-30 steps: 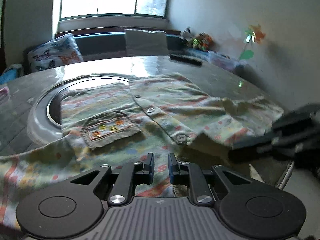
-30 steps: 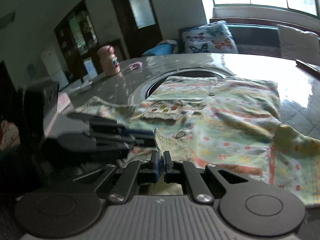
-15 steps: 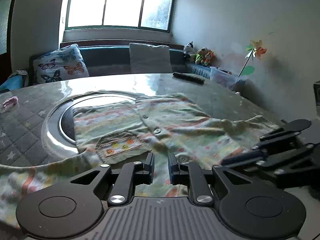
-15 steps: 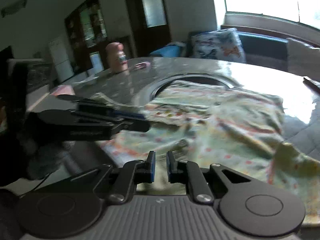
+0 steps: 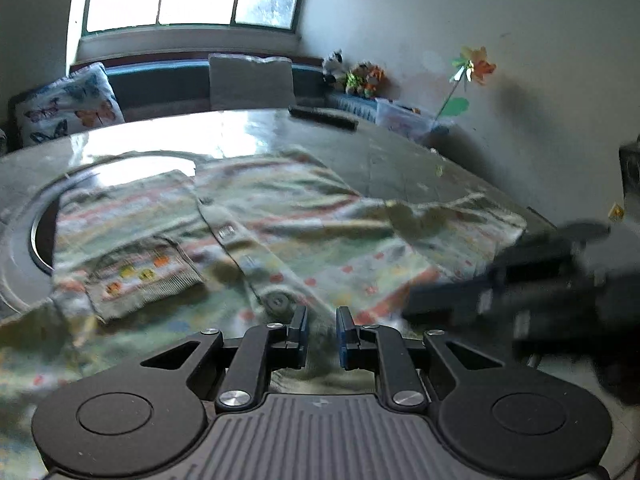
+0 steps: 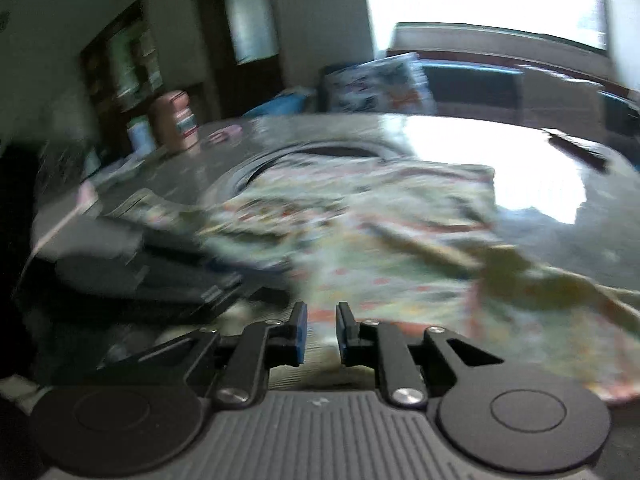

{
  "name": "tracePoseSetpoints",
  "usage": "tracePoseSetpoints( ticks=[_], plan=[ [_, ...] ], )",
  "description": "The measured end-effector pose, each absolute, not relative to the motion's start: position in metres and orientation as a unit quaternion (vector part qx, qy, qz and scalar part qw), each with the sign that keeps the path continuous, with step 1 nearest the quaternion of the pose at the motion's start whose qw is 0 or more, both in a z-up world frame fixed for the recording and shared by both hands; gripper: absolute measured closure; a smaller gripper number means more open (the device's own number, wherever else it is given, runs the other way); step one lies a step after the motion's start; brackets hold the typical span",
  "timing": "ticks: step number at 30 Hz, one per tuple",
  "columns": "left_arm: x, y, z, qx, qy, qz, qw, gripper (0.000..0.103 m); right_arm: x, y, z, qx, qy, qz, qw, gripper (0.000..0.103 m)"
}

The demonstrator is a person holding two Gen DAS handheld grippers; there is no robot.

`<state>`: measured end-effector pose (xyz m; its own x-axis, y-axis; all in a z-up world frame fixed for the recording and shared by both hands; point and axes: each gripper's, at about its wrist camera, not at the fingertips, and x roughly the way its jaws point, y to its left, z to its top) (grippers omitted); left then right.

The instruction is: Fold clothes

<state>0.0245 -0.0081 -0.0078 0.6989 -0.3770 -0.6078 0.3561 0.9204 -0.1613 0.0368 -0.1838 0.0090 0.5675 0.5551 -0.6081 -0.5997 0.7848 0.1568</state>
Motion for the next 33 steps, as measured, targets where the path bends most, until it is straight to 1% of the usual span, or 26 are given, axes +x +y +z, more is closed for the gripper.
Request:
tracePoseSetpoints(
  ticks=[8, 12, 27, 31, 32, 33],
  plan=[
    [0.020, -0.009, -0.011, -0.001, 0.333, -0.201, 0.921, 0.087, 0.061, -0.233, -0.010, 0.004, 0.351, 0.230, 0.908, 0.086],
    [0.021, -0.009, -0.010, 0.002, 0.333, -0.202, 0.921, 0.087, 0.062, -0.261, -0.009, 0.035, 0.346, 0.194, 0.917, 0.085],
    [0.021, -0.010, -0.010, 0.008, 0.334, -0.203, 0.921, 0.087, 0.093, -0.362, -0.024, 0.052, 0.319, -0.006, 0.946, 0.084],
    [0.021, -0.011, -0.010, 0.010, 0.334, -0.202, 0.921, 0.087, 0.094, -0.376, -0.025, 0.064, 0.310, -0.024, 0.948, 0.085],
    [0.021, -0.011, -0.010, 0.010, 0.334, -0.202, 0.920, 0.087, 0.093, -0.376, -0.024, 0.067, 0.307, -0.025, 0.949, 0.084],
    [0.021, -0.011, -0.010, 0.010, 0.335, -0.202, 0.920, 0.087, 0.092, -0.377, -0.023, 0.071, 0.304, -0.028, 0.950, 0.079]
  ],
)
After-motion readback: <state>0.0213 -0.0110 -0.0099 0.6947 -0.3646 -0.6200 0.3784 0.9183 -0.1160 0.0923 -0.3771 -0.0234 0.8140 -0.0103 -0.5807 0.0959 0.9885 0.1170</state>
